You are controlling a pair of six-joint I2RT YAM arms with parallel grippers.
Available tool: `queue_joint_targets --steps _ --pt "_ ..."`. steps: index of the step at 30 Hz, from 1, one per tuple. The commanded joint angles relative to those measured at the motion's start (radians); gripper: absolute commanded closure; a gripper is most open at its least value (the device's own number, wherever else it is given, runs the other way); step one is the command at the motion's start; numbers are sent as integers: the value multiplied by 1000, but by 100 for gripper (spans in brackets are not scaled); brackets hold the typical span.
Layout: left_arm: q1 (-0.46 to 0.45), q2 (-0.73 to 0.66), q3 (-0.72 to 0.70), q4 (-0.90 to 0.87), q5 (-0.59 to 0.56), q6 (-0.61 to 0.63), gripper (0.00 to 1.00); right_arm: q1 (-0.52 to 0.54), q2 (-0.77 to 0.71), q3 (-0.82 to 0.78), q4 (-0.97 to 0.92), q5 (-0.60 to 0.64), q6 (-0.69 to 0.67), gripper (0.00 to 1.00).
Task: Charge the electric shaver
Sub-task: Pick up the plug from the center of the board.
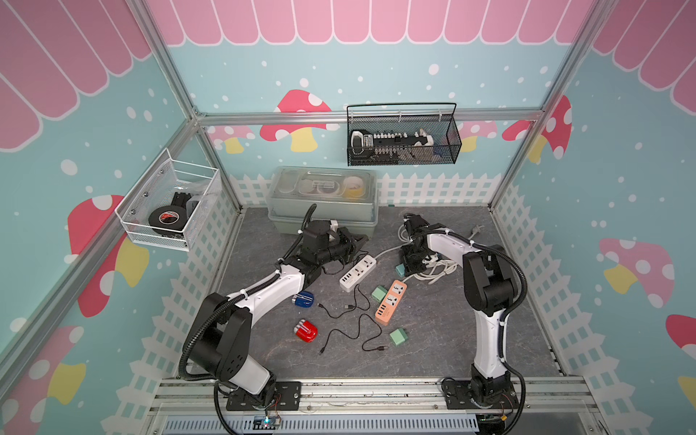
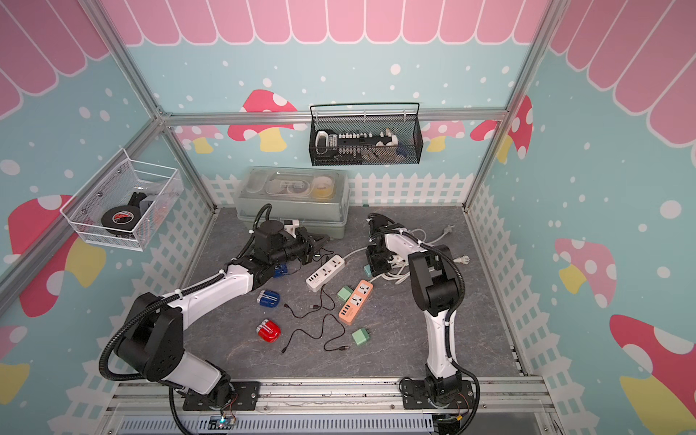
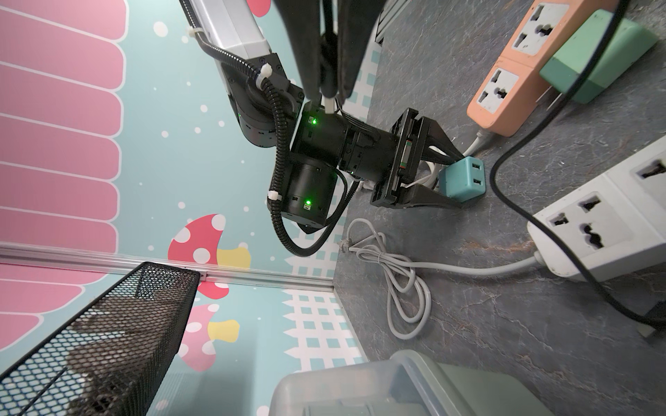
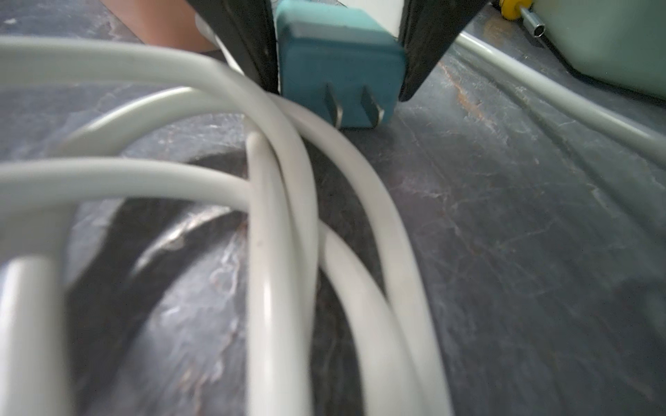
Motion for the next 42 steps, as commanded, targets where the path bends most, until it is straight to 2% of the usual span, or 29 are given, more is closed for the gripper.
queue_joint_targets --steps 1,9,12,15,18,21,23,26,29,32,36,42 --pt "1 -15 17 4 -4 -13 100 7 25 -1 -41 27 3 55" --pt "1 -17 24 66 12 -13 100 3 -52 41 18 -6 -153 85" --pt "1 -17 22 123 23 -10 100 -3 -165 5 100 -31 -233 90" --pt "1 -17 16 188 21 -17 100 -7 -325 -93 261 -51 -271 93" --pt "1 -14 1 275 7 -39 100 -11 -481 -267 579 -68 -267 94" --pt "-3 -11 -2 349 -18 -51 100 -16 -579 -483 1050 -75 -178 95" --pt "-10 -4 -3 411 -38 -66 100 -17 -586 -605 1357 -71 -83 97" --pt "-27 11 -2 502 -70 -88 100 -16 -538 -666 1701 -65 13 100" --pt "-48 28 -4 595 -104 -109 100 -16 -488 -653 1915 -43 66 100" --pt "-67 43 5 634 -116 -113 100 -16 -455 -598 2004 -55 87 100" --pt "-85 53 -8 668 -149 -106 100 -16 -467 -554 1993 -80 77 100" --pt "-98 73 5 687 -172 -90 100 -8 -497 -582 1979 -86 87 100"
